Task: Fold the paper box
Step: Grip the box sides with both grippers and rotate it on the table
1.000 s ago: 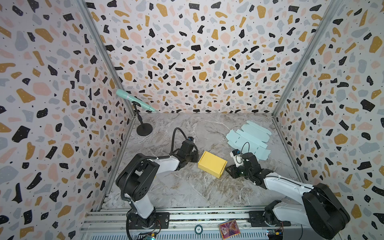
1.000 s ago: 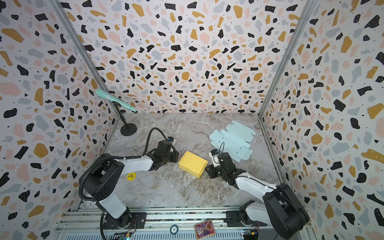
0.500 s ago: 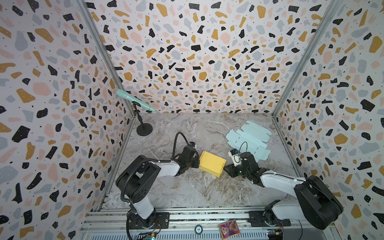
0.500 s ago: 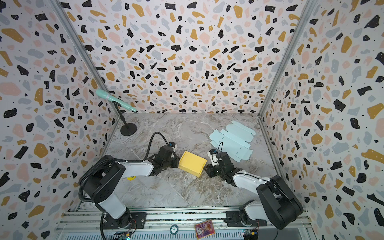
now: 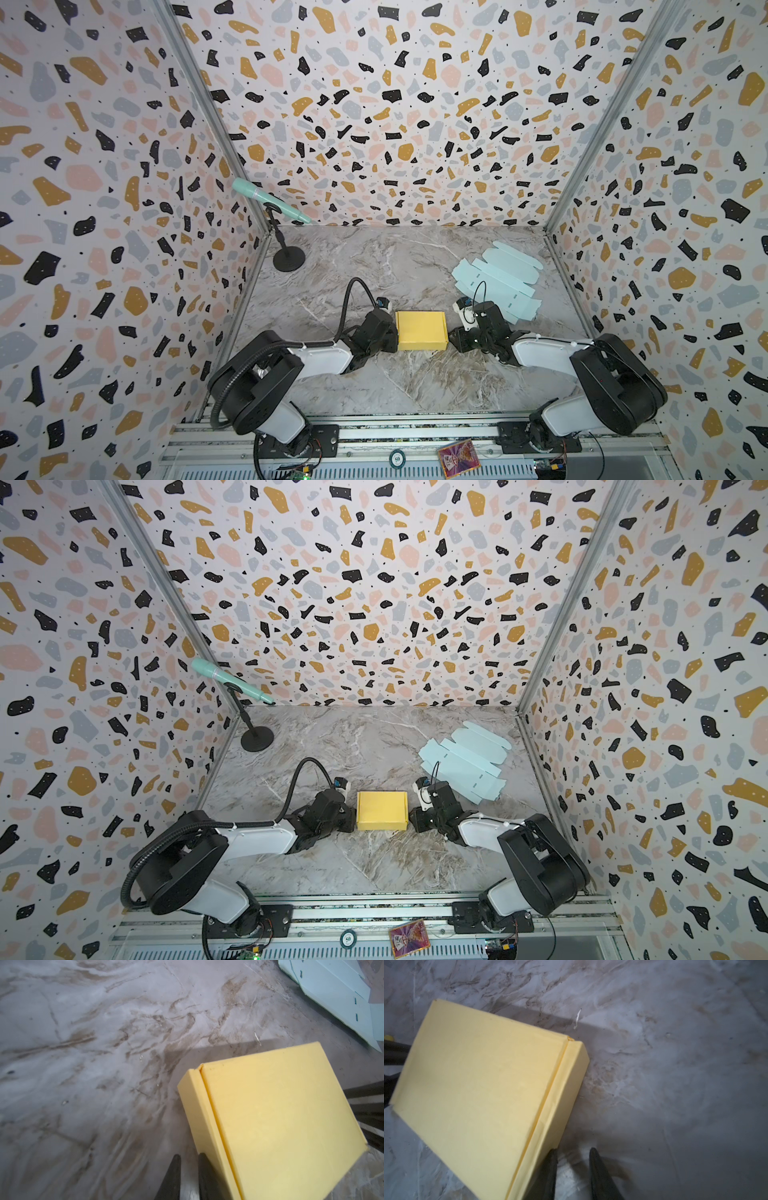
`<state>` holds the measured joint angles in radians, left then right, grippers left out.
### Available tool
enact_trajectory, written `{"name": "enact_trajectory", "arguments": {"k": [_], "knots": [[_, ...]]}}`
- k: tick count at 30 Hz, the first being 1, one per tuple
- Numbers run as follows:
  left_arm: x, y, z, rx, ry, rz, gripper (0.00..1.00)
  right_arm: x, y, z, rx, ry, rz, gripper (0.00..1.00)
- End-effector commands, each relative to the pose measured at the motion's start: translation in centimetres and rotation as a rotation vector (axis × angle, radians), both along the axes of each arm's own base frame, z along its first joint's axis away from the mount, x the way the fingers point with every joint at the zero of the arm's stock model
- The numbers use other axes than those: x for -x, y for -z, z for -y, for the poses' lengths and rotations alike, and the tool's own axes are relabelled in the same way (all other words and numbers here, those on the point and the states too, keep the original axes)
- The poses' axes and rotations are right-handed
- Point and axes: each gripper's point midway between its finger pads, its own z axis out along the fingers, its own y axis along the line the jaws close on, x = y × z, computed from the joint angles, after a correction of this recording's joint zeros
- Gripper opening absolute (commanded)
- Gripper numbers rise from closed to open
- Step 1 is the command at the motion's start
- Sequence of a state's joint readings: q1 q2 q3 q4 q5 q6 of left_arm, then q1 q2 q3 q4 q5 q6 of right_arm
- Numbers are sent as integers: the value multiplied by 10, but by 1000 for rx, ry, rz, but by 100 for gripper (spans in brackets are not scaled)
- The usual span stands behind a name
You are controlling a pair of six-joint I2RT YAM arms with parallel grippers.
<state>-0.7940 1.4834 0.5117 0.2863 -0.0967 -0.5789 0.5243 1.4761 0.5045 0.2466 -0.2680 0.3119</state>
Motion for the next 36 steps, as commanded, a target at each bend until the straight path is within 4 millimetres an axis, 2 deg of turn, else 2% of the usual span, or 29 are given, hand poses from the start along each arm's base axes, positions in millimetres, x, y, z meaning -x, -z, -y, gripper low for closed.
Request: {"name": "enact_trajectory", "arguments": {"k": [1, 6, 12, 15, 19, 22, 26, 29, 36], "knots": [[21, -12, 23, 82, 38, 17, 20, -18, -23, -23, -39, -66, 75, 29], [52, -6, 31, 73, 75, -5, 21, -34, -22, -35, -10, -104, 91, 29], [80, -13, 38, 96, 128, -19, 24, -45, -24, -60, -4, -163, 113, 29], [93, -24, 43, 127, 179, -3, 25, -51, -24, -70, -8, -182, 114, 29], [101, -27, 38, 114, 194, -20, 26, -65, -26, -68, 24, -162, 141, 29], [101, -28, 29, 83, 182, -19, 27, -75, -37, -58, 36, -130, 172, 32], [89, -50, 16, 60, 132, 35, 27, -76, -55, -42, 44, -90, 212, 33], [70, -59, -3, 47, 75, 45, 27, -60, -56, -37, 33, -95, 200, 33], [37, -58, -48, 28, -66, 58, 26, -11, -49, -40, 40, -122, 165, 31]]}}
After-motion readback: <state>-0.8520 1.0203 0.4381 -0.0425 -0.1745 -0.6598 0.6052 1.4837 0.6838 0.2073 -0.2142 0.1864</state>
